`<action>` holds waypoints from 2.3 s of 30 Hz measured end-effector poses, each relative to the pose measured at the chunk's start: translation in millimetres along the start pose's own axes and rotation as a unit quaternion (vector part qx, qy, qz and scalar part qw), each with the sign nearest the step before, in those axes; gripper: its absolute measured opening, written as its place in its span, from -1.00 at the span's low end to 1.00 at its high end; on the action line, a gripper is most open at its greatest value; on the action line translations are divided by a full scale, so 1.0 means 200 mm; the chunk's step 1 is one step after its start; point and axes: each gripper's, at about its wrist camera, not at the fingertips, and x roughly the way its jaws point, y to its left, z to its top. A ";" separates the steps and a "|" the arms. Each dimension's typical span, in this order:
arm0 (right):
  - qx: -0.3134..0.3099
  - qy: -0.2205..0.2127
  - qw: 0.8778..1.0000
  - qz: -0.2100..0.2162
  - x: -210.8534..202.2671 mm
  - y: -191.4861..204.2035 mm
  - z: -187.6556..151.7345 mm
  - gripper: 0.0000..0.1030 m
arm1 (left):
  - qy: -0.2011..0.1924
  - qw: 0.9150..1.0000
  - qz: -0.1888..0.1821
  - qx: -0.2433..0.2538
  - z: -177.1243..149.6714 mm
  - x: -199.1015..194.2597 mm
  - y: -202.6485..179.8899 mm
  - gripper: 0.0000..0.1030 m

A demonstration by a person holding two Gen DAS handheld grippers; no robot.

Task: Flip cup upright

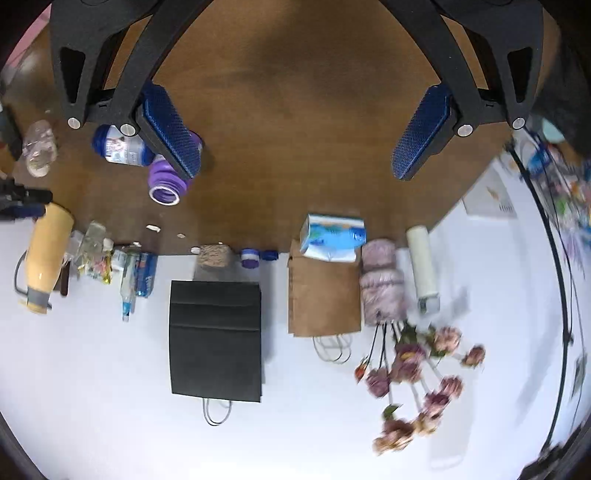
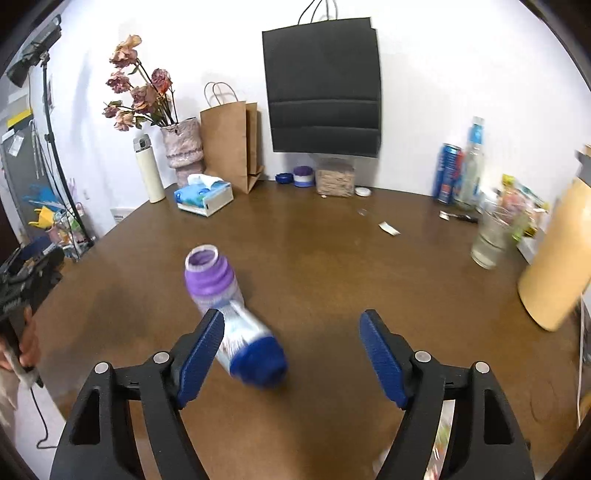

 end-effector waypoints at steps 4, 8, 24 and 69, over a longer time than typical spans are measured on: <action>0.005 -0.006 1.000 0.003 -0.09 0.04 -0.07 0.57 | -0.008 1.000 0.011 -0.027 -0.02 -0.08 0.00 1.00; 0.003 -0.017 1.000 0.000 -0.14 0.07 -0.11 0.57 | -0.025 0.999 0.012 -0.032 -0.02 -0.18 0.01 1.00; -0.030 -0.138 0.990 -0.016 -0.52 0.34 -0.45 0.57 | -0.079 0.993 0.085 -0.018 -0.39 -0.62 -0.01 1.00; -0.039 -0.194 0.980 -0.020 -0.86 0.70 -1.34 0.72 | -0.129 0.989 0.056 0.049 -0.95 -1.23 -0.30 1.00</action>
